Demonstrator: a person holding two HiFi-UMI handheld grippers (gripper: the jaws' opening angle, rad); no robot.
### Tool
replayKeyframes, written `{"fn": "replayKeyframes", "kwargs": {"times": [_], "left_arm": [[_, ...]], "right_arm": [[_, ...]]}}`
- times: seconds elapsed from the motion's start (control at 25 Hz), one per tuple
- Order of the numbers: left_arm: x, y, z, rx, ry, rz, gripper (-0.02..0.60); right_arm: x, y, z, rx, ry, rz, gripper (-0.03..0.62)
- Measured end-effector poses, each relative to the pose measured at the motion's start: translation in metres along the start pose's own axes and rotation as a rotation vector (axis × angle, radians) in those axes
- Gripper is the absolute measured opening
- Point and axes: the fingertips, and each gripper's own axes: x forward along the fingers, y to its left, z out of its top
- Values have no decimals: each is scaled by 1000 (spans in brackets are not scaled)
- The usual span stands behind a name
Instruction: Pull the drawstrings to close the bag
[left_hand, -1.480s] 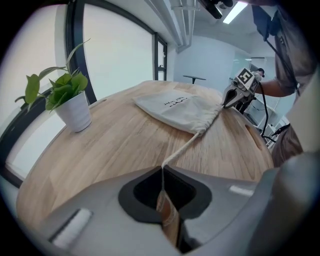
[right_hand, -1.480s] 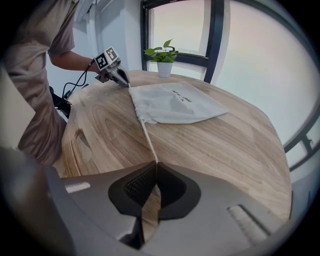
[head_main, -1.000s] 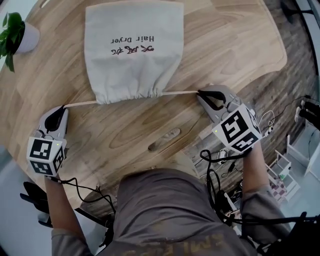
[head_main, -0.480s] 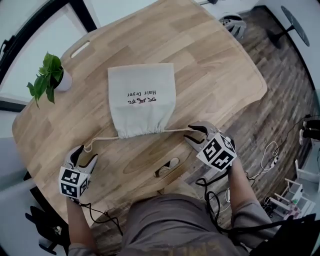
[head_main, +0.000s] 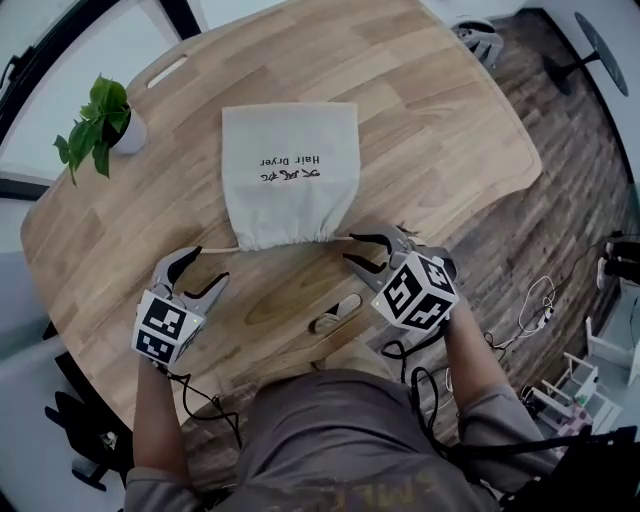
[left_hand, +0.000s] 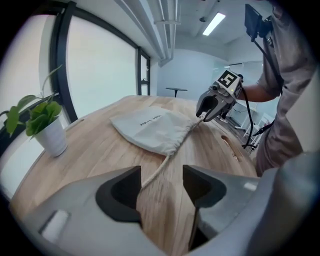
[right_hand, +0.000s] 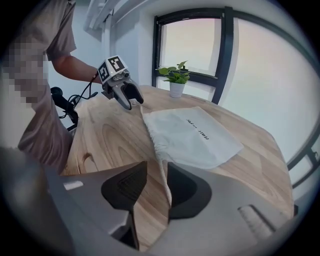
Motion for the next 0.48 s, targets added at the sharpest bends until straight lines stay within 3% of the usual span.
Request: {"fn": "replayKeyframes", "kwargs": {"times": [0.32,0.48], "left_arm": [[46,-10,8,139,50,-106,238],[52,-14,7,154,71,-144,227]], "right_arm": [[29,1,-9,-48,67,30,153],[35,1,-10,-50,73,43,149]]}}
